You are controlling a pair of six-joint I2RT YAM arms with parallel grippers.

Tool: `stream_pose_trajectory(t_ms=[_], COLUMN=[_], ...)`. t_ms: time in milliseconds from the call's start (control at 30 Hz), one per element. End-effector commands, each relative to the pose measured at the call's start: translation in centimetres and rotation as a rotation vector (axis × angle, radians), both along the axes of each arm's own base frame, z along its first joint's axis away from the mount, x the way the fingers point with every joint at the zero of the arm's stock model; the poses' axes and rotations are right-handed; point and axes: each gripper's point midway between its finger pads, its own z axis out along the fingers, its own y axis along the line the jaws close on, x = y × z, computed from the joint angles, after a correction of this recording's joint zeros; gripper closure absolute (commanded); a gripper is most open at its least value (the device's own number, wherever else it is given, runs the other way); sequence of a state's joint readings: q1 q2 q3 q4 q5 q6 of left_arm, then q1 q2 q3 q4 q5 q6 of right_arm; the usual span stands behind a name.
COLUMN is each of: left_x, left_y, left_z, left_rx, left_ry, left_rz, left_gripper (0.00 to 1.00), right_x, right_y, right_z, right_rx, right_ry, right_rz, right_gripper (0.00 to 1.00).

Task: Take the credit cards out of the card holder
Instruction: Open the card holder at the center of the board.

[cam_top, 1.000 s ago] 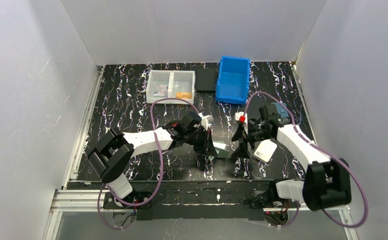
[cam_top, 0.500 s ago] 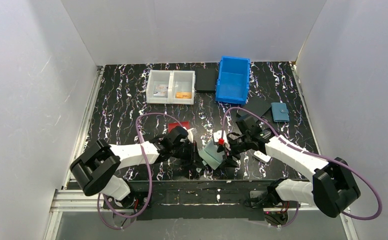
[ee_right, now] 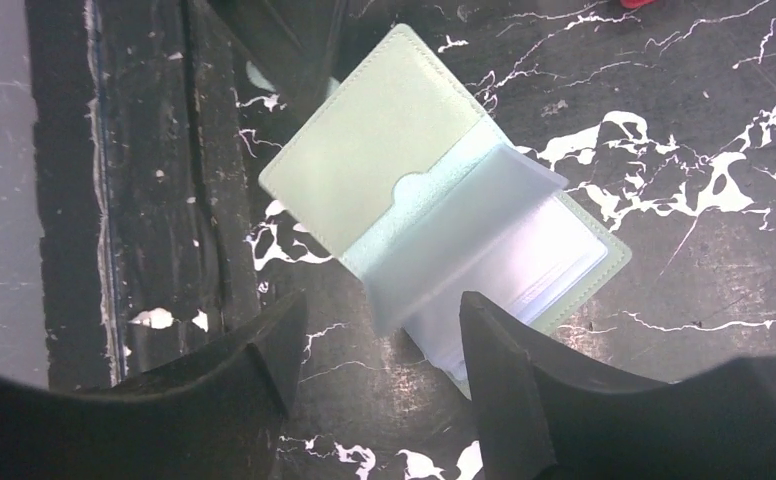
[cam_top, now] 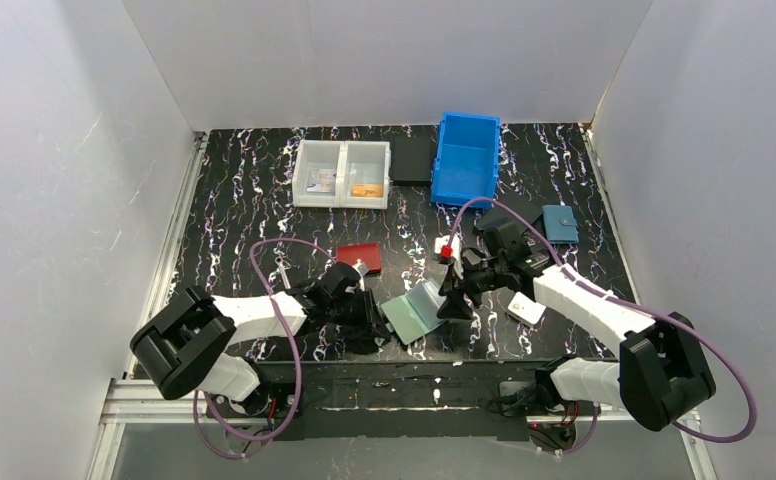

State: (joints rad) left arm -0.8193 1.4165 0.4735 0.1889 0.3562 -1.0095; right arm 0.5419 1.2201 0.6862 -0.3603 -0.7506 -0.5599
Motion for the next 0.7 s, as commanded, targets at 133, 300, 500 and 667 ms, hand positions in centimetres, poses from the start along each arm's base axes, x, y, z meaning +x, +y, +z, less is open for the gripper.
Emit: stream_pose_trajectory(t_ms=[133, 300, 500, 667], left_x=[1.6, 2.4, 3.2, 2.6], left_y=[3.7, 5.8, 7.4, 8.0], left_z=[-1.6, -1.3, 1.5, 2.7], left_rx=[0.173, 0.307, 0.311, 0.296], left_ry=[0.004, -0.034, -0.148, -0.176], left_rz=[0.089, 0.079, 0.131, 0.116], left_gripper=[0.81, 0.75, 0.56, 0.47], right_x=[1.5, 3.9, 4.6, 3.2], right_y=[0.9, 0.1, 0.3, 1.9], right_z=[4.1, 1.7, 0.0, -1.1], right_rx=[0.157, 0.051, -0.018, -0.060], right_ry=[0.007, 0.008, 0.020, 0.013], right_rz=[-0.079, -0.212, -0.248, -0.178], right_gripper=[0.31, 0.48, 0.82, 0.90])
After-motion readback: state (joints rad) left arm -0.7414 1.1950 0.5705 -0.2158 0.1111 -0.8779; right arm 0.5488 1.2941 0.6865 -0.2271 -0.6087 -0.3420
